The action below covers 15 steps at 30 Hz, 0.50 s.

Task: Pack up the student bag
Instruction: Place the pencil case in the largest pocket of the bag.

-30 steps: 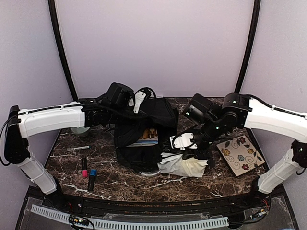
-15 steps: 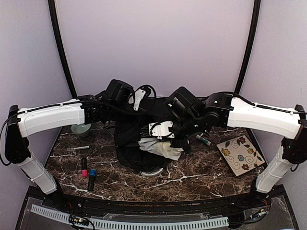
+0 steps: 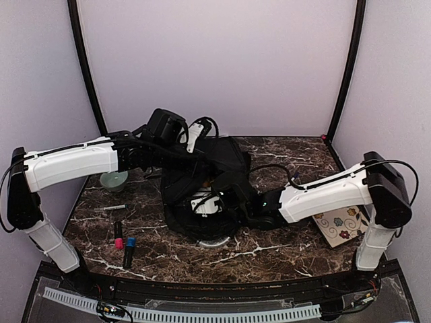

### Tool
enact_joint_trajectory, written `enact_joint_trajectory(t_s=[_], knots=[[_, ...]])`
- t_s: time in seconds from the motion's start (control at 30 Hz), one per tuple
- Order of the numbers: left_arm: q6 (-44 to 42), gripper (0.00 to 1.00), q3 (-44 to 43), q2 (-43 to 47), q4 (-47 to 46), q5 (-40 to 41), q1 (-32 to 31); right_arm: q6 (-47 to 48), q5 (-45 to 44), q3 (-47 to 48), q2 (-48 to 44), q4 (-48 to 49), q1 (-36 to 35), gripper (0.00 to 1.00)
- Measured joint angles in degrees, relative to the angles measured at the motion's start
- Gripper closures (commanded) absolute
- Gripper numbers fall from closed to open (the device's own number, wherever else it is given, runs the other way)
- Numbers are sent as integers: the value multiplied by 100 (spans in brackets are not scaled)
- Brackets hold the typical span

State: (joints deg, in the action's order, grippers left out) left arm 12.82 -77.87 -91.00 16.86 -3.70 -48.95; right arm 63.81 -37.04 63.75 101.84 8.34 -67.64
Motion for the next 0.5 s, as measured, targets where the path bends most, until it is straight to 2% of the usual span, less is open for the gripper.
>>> enact_joint_trajectory(t_s=[0.17, 0.3, 0.5], knots=[[35, 100, 0, 0, -15, -44, 11, 866, -372, -4, 470, 1668, 15, 100], [59, 100, 0, 15, -79, -70, 33, 1239, -400, -4, 542, 2284, 35, 100], [111, 100, 0, 72, -87, -116, 46, 1276, -380, -192, 678, 2837, 48, 100]])
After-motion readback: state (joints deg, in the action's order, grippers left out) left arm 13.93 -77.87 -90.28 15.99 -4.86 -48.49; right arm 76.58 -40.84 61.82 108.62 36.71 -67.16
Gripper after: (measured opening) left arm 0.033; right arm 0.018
